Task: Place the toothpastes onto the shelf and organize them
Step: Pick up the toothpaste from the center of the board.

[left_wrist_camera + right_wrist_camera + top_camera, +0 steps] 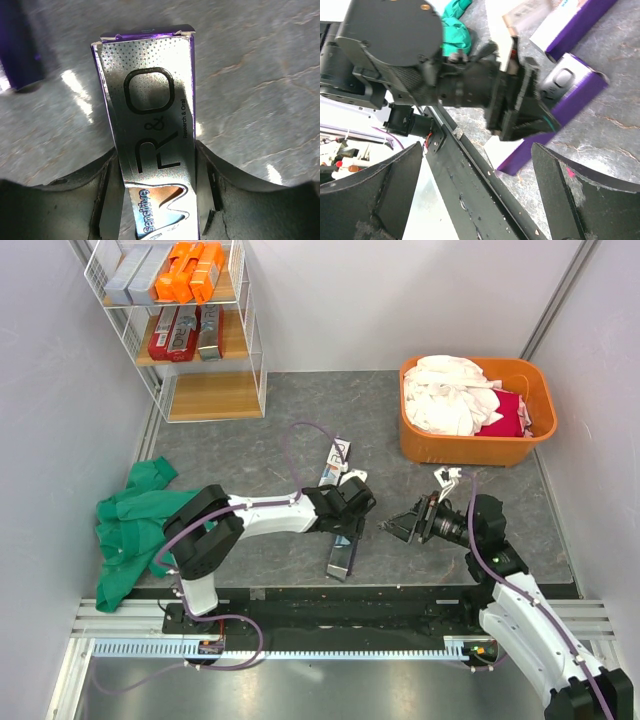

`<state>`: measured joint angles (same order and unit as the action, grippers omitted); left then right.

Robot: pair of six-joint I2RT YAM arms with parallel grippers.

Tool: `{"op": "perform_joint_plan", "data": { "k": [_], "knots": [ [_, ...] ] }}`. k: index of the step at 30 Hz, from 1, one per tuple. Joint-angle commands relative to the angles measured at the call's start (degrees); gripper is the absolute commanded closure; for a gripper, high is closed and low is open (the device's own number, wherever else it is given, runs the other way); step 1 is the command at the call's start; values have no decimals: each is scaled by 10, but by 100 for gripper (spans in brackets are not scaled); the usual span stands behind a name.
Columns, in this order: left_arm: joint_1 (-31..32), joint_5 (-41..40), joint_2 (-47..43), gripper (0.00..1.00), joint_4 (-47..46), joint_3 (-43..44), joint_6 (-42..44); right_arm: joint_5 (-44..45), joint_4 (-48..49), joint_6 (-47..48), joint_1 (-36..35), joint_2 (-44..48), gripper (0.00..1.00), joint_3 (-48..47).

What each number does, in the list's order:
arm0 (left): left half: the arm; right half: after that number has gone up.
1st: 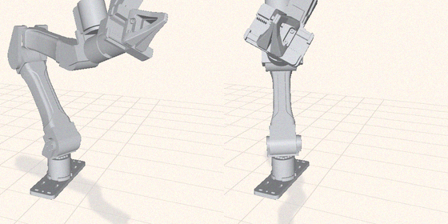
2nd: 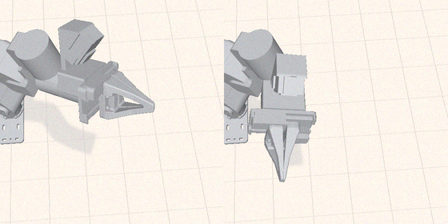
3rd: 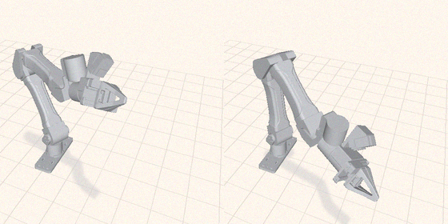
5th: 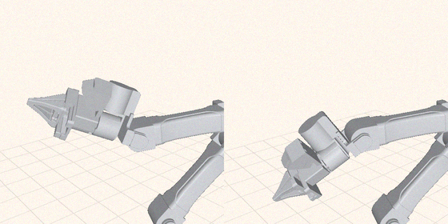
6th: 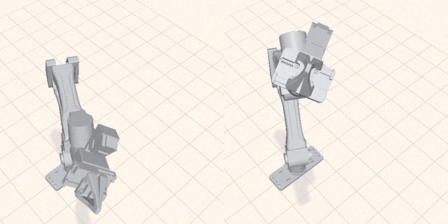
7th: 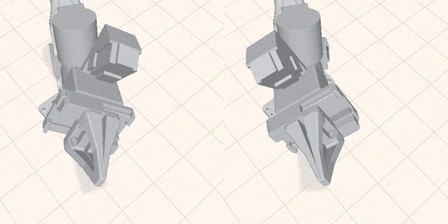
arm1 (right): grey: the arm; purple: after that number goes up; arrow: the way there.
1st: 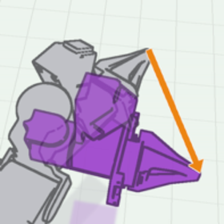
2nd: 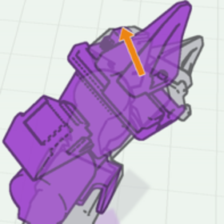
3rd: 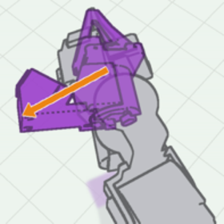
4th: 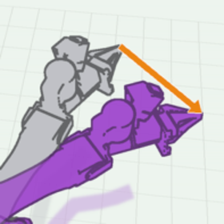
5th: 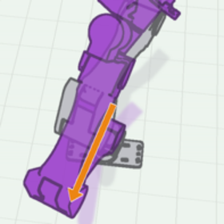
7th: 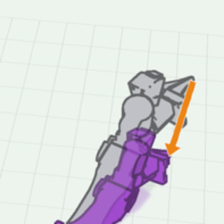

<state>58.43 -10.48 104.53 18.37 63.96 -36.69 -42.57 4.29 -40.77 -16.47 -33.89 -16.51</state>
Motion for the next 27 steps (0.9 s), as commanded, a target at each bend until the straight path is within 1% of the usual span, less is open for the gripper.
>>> {"op": "perform_joint_plan", "data": {
  "k": [1, 6, 8, 13, 19, 22, 27],
  "knots": [
    [-14, -39, -42, 59, -7, -46, -15, 20, 22, -11, 1, -5, 2, -21],
    [-16, -41, -99, 60, -41, -91, -20, 42, 22, -19, 2, -14, 2, -20],
    [-15, -40, -119, 62, -58, -105, -16, 67, 18, -26, 3, -24, 2, -20],
    [-11, -7, -179, 62, -131, -149, 14, 87, 29, -43, 6, -71, 2, -19],
    [20, 17, -195, 61, -162, -136, 70, 85, 56, -60, 6, -119, 2, -23],
    [37, 30, -192, 61, -180, -126, 85, 79, 66, -65, 6, -136, 2, -22],
    [55, 39, -178, 61, -182, -97, 95, 78, 72, -70, 6, -144, 3, -19]
  ]
}}
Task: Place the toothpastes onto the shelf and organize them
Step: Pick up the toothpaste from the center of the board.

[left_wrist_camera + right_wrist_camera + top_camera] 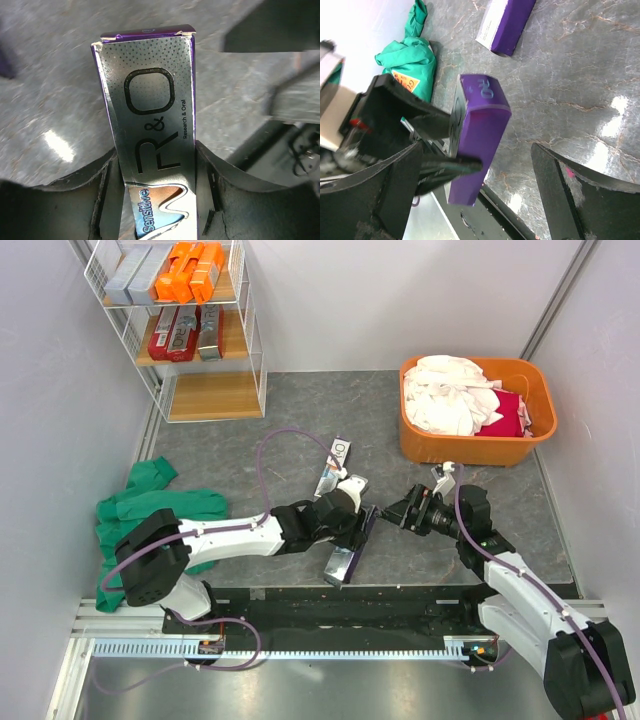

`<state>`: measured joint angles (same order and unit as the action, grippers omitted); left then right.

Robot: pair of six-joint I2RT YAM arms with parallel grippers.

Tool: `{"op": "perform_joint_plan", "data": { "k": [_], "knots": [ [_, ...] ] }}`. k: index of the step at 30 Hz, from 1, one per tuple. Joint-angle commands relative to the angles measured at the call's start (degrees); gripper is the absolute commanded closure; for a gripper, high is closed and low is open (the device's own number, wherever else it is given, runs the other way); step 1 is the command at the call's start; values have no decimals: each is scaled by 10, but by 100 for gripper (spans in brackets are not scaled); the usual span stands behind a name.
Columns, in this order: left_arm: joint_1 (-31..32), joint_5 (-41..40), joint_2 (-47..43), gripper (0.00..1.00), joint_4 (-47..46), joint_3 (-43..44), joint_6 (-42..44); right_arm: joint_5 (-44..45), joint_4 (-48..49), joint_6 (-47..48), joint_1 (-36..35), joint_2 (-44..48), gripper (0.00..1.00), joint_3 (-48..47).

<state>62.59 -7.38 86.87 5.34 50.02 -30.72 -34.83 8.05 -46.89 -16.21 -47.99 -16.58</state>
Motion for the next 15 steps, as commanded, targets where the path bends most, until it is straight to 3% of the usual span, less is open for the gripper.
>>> {"op": "perform_joint_plan", "data": {
  "k": [1, 10, 15],
  "knots": [
    [21, 6, -1, 61, -51, 46, 39, 2, 35, -10, 2, -3, 2, -18],
    [49, 0, -9, 61, -52, 68, 56, 6, 42, -21, 3, -6, 7, -3],
    [60, -11, -8, 61, -52, 71, 64, 3, 43, -24, 3, 0, 18, -2]
  ]
}}
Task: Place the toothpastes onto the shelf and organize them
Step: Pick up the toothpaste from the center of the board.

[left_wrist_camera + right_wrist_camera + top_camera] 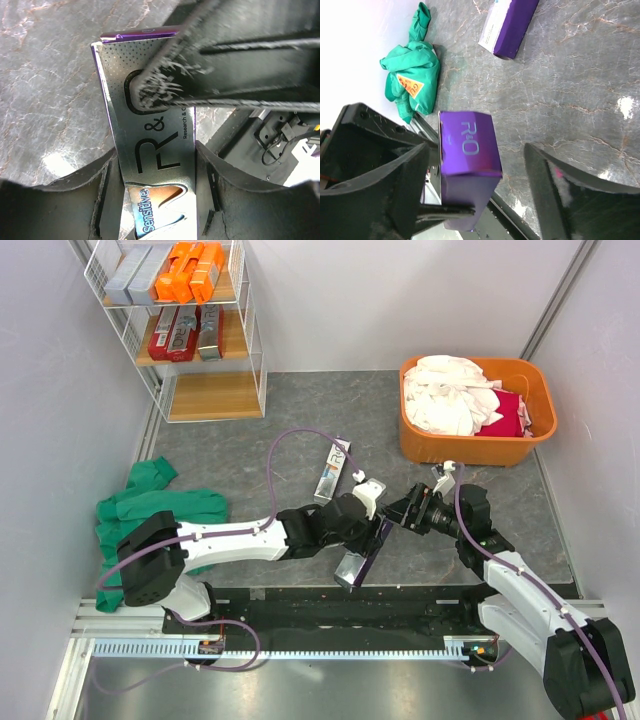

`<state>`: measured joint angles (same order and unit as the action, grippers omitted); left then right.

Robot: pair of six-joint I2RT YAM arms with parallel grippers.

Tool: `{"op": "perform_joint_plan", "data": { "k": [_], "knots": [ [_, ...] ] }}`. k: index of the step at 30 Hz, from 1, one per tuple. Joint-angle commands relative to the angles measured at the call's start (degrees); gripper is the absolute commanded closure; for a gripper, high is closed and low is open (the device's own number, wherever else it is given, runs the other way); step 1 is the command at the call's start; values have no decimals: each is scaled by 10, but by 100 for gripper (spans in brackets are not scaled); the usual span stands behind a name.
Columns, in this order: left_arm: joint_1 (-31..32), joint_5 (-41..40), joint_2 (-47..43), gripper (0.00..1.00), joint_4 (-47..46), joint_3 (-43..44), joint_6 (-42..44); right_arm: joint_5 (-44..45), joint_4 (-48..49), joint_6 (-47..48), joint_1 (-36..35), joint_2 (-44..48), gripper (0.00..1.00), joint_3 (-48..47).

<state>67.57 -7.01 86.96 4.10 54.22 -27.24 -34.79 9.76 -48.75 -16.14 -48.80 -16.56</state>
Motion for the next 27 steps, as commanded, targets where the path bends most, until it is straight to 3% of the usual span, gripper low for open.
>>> {"op": "perform_joint_plan", "data": {
  "k": [1, 7, 11, 12, 14, 15, 18, 23, 27],
  "knots": [
    [9, -15, -8, 61, -38, 30, 30, 2, 26, -6, 2, 9, 26, -2],
    [10, -24, -9, 60, -38, 30, 33, 0, 28, -7, 1, 10, 52, -1],
    [10, -27, -8, 53, -39, 33, 34, 1, 29, -8, 3, 10, 55, -1],
    [10, -30, -8, 44, -38, 33, 33, 2, 30, -8, 3, 11, 55, -2],
    [9, -36, -9, 37, -36, 34, 24, 2, 29, -9, 3, 12, 55, -2],
    [8, -38, -14, 29, -32, 35, 17, 2, 29, -8, 4, 12, 56, -2],
    [5, -38, -35, 20, -32, 34, 5, 3, 29, -9, 3, 12, 56, -2],
    [-11, -21, -81, 15, -35, 26, -13, 1, 29, -6, 3, 9, 57, -7],
    [-65, 44, -123, 11, -38, 6, -47, 2, 29, -6, 4, 11, 57, -9]
  ]
}}
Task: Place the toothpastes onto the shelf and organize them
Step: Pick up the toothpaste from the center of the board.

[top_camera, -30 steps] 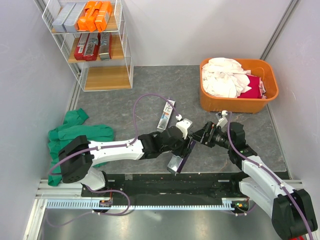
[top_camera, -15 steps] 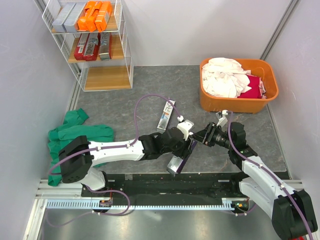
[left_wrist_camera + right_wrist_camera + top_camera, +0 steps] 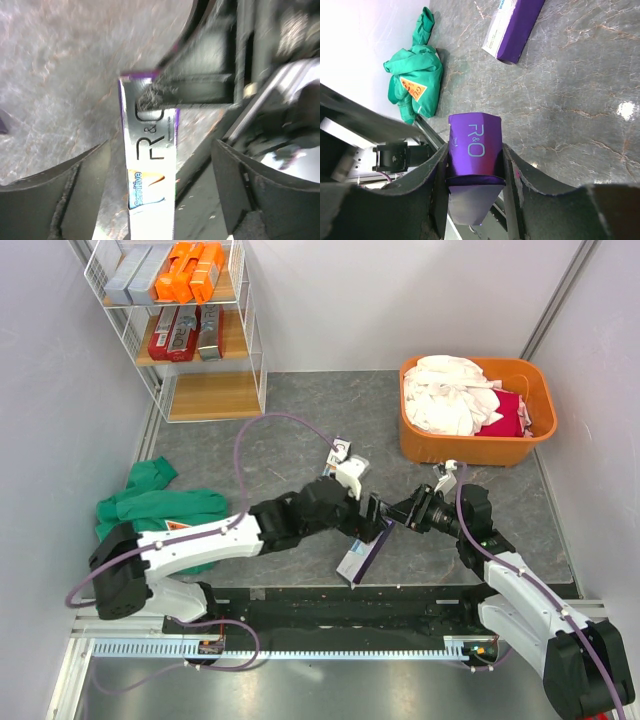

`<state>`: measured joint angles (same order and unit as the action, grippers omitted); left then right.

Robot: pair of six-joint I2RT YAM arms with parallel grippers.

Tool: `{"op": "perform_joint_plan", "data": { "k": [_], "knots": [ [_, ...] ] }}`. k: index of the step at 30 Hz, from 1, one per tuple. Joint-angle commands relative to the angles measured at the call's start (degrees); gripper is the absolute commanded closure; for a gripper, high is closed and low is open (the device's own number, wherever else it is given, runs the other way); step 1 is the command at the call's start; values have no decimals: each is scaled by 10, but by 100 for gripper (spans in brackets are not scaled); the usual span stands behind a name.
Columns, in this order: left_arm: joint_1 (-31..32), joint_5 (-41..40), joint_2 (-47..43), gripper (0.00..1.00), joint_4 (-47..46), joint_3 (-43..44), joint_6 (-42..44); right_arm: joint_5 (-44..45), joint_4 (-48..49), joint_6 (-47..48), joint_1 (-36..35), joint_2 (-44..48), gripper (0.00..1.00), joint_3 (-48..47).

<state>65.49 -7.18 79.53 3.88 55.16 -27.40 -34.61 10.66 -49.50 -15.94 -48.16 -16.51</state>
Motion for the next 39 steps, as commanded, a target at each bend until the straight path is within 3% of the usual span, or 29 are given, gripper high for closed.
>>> {"op": "perform_joint_plan", "data": {
  "k": [1, 6, 7, 9, 10, 11, 17, 28, 39],
  "knots": [
    [-58, 63, -66, 11, -61, -20, -57, 1, 20, 2, 2, 4, 57, -12],
    [-195, 238, -109, 7, -203, -150, -200, 2, 22, 6, 3, 3, 56, -27],
    [-216, 262, -118, 6, -298, -179, -232, 2, 22, 6, 5, 4, 56, -34],
    [-271, 323, -117, 3, -400, -264, -341, 2, 22, 9, 3, 3, 56, -47],
    [-285, 336, -112, 1, -507, -288, -400, 2, 22, 9, 5, 0, 56, -53],
    [-304, 360, -96, 1, -546, -306, -425, 3, 22, 8, 5, -1, 56, -58],
    [-317, 388, -47, 1, -696, -364, -488, 33, 24, -1, 7, 7, 57, -87],
    [-317, 435, 27, 6, -781, -359, -528, 192, 53, -66, 10, 90, 58, -90],
    [-306, 444, 106, 9, -808, -335, -563, 229, 65, -94, 9, 117, 58, -95]
  ]
}}
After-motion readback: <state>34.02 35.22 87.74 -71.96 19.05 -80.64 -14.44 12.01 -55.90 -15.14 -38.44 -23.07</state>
